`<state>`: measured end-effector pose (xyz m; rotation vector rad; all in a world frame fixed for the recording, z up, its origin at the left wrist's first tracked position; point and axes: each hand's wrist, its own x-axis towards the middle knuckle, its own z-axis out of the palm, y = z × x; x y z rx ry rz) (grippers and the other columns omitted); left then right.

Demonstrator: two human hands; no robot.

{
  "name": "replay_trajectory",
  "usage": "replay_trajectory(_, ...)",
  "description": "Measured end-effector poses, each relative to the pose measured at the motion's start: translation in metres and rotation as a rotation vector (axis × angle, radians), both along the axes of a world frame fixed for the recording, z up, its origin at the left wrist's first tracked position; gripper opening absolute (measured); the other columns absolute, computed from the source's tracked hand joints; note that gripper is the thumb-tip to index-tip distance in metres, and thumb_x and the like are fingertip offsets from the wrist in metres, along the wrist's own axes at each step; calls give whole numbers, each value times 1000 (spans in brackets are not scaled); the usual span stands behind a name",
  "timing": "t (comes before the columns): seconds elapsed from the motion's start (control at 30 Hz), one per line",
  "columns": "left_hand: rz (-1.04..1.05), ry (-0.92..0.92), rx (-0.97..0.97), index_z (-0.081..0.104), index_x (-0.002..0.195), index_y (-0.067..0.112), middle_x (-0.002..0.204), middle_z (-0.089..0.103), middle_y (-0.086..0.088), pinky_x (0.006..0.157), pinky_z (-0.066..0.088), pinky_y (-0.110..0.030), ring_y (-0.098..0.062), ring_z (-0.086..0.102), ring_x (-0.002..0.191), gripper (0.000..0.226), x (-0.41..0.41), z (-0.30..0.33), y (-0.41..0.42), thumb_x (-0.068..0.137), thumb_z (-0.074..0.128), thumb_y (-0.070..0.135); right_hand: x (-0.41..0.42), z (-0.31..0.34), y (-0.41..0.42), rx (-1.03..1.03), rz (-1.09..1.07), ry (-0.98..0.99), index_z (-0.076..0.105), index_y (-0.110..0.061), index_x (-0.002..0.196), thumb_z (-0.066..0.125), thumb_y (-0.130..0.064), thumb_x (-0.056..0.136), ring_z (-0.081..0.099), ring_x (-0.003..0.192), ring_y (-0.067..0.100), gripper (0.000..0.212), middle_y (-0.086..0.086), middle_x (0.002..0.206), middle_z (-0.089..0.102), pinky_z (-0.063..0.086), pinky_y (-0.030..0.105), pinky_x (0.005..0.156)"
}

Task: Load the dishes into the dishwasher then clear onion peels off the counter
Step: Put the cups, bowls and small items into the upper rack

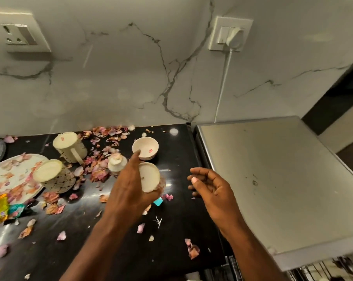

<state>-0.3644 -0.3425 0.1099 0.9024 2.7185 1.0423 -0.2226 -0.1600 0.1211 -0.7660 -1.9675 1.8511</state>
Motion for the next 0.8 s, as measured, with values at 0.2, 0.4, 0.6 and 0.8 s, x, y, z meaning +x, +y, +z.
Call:
replay_trajectory(0.2,-348,58,-61,-7,164,26,151,46,0,112,39,-33,-21,45,138,142,53,-6,77,66,95,39,45,0,11,101,66,-127,55,-45,138,78,-52,88,62,119,-6,55,-26,129,65,55,24,100)
replay_trajectory(0.4,-710,104,-78,-35,153,41,156,45,3,115,33,-29,-17,41,140,150,101,-6,128,72,92,35,103,-1,37,155,-77,-351,30,-49,151,76,-61,81,60,119,3,84,-22,136,56,56,33,100)
replay_trajectory(0.6,-1031,109,-83,-9,164,29,154,47,-5,117,35,-31,-23,48,138,134,146,-16,168,73,90,24,156,-17,45,120,-366,-388,46,-37,128,87,-52,74,68,99,3,69,-15,114,69,61,36,87)
replay_trajectory(0.8,-1213,-6,-62,-3,161,38,161,34,-1,111,47,-48,-22,43,142,117,182,-27,196,84,84,31,224,-36,55,6,-620,-352,50,-31,126,86,-40,80,73,99,9,59,-10,112,71,65,35,79)
